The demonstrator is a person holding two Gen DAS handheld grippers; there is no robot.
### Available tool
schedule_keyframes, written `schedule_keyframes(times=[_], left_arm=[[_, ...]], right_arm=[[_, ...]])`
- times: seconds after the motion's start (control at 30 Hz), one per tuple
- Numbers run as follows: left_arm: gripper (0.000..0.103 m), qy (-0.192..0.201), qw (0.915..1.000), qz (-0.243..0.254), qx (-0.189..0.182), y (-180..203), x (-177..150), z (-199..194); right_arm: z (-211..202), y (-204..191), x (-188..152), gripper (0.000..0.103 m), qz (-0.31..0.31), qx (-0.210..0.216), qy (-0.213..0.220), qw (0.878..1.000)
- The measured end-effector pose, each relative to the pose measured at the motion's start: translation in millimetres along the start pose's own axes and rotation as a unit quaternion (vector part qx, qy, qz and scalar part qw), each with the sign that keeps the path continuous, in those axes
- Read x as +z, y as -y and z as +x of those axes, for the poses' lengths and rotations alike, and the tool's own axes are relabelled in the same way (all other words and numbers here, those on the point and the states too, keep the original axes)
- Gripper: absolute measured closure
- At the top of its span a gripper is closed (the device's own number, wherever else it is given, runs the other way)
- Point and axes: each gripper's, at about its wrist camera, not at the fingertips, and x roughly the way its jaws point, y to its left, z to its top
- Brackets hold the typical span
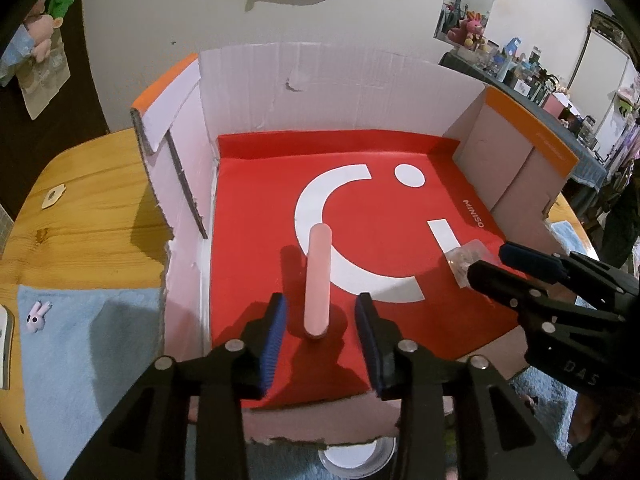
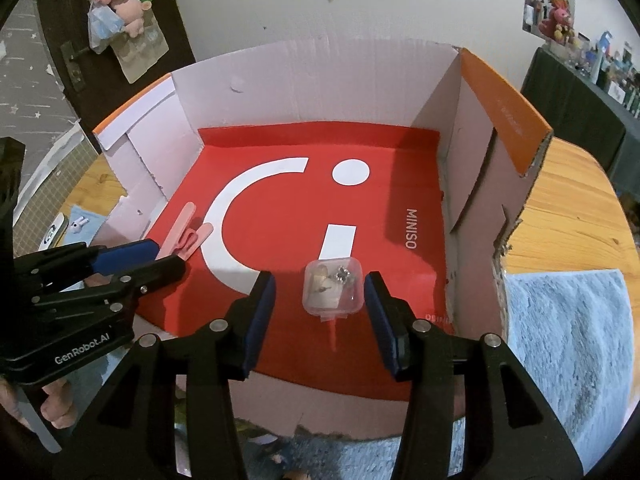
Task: Organize objects
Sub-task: 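Lower the clear box onto the red floor with the right tool while the left tool releases the clothespin, then withdraw both tools from the cardboard box back over the towel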
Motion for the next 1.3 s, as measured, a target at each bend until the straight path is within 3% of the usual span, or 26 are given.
schedule_keyframes(times=[0.17, 0.3, 0.47, 0.57, 0.67, 0.93, 1.3], left_arm=[[0.06, 0.006, 1.0, 0.001, 0.001, 2, -3, -6], [0.058, 0.011, 0.9999, 0.001, 0.002, 2, -7, -13], [0.058, 0.015, 0.9999, 0.002, 0.003, 1, -12, -21], [0.051, 0.018, 0.9998, 0.002, 0.006, 1, -16, -26], [0.05, 0.021, 0.9998, 0.001, 0.007, 0, -19, -30], [0.043, 0.027, 0.9996, 0.003, 0.008, 1, -29, -40], [0.031, 0.044, 0.999, 0.007, 0.006, 5, -41, -58]], right_arm=[[-7, -2, -3, 0.058, 0.001, 0.002, 0.008, 1.0], [-14, -5, -6, 0.047, -0.005, 0.004, 0.015, 1.0], [-22, -9, -10, 0.047, -0.007, 0.005, 0.022, 1.0], [-26, -9, -13, 0.047, -0.008, 0.004, 0.025, 1.0], [-30, -11, -16, 0.039, -0.009, 0.004, 0.028, 1.0], [-41, -16, -23, 0.032, -0.012, 0.001, 0.037, 0.999], [-54, -21, -33, 0.03, -0.014, -0.004, 0.046, 0.999]])
